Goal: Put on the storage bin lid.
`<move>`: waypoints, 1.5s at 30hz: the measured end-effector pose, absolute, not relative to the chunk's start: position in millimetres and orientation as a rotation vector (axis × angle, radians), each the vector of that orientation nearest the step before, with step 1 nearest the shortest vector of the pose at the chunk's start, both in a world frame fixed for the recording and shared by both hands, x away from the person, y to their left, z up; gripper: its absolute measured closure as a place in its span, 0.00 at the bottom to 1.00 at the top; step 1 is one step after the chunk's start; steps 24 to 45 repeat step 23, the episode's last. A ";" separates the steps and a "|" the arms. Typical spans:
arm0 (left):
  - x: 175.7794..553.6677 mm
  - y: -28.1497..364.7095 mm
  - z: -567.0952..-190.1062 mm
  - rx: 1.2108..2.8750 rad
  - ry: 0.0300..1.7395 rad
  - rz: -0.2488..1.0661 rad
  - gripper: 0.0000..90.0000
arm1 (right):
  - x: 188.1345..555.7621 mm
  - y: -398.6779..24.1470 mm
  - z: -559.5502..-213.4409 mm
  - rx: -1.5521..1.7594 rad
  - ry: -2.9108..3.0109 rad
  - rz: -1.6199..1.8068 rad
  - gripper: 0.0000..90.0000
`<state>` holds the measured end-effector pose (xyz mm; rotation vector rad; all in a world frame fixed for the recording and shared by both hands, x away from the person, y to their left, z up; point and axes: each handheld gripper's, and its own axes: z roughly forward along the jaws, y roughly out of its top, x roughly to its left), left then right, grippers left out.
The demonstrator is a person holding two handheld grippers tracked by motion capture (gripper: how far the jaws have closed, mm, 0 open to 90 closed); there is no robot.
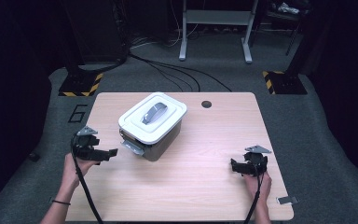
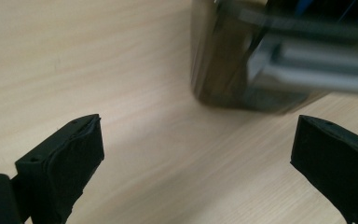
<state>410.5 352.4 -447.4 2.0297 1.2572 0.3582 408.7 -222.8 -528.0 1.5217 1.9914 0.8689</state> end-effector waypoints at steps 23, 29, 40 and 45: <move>386.2 347.1 -531.9 2.012 1.310 0.550 0.00 | 409.7 -220.2 -528.4 1.530 1.989 0.861 0.05; 386.2 347.1 -531.9 2.012 1.310 0.550 0.00 | 409.7 -220.2 -528.4 1.530 1.989 0.861 0.05; 386.2 347.1 -531.9 2.012 1.310 0.550 0.00 | 409.7 -220.2 -528.4 1.530 1.989 0.861 0.05; 386.2 347.1 -531.9 2.012 1.310 0.550 0.00 | 409.7 -220.2 -528.4 1.530 1.989 0.861 0.05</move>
